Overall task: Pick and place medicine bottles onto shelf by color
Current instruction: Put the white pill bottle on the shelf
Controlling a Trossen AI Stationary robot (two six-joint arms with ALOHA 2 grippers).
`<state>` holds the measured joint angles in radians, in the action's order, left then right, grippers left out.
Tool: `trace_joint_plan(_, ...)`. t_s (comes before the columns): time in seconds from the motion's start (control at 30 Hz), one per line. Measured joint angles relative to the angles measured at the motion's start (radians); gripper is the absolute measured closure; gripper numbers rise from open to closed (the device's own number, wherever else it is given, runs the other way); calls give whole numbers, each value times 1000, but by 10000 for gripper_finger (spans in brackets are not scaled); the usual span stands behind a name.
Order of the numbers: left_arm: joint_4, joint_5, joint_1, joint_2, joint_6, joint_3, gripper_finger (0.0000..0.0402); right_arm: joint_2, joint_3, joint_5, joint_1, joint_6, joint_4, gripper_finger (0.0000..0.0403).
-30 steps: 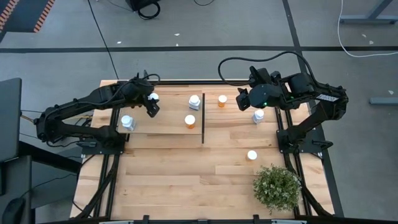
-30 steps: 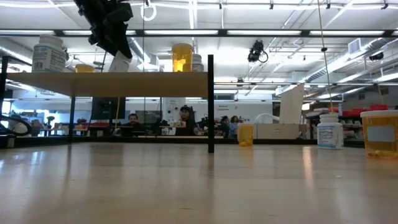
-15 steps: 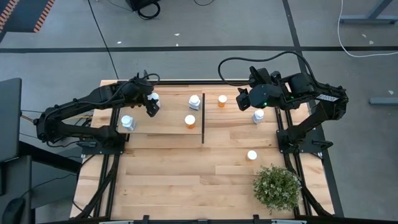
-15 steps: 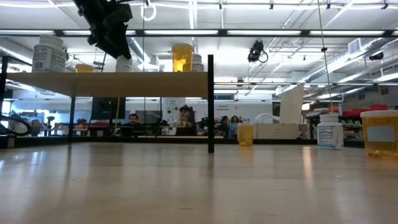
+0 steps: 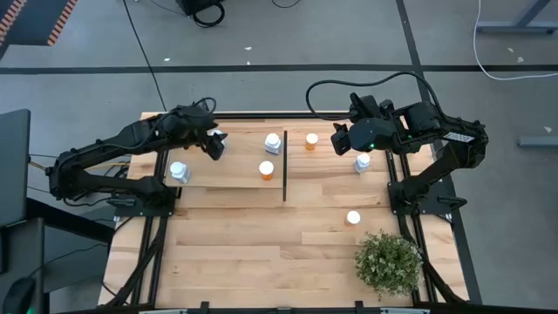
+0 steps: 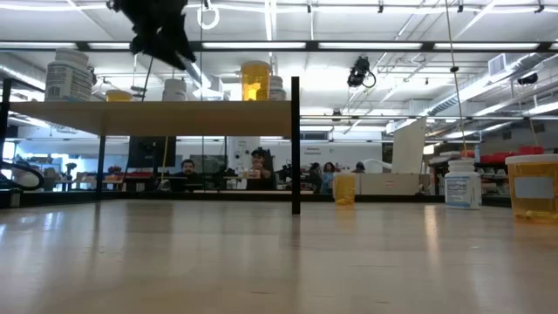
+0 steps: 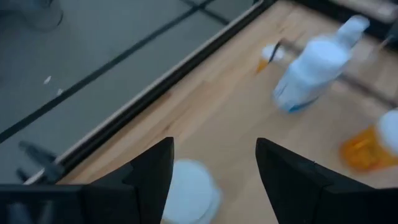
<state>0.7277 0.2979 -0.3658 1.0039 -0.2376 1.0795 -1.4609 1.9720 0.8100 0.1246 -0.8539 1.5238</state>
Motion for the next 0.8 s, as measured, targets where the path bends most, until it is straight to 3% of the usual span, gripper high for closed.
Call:
trace_joint_plan(0.17, -10, 1, 5, 2, 11, 66, 174, 0, 0, -3, 0, 0, 4, 105)
trace_joint_plan(0.4, -170, -7, 49, 50, 9, 51, 190, 0, 0, -3, 0, 9, 4, 105)
trace_joint_plan(0.8, -112, 50, 56, 223, -72, 48, 272, 0, 0, -49, 0, 9, 8, 105)
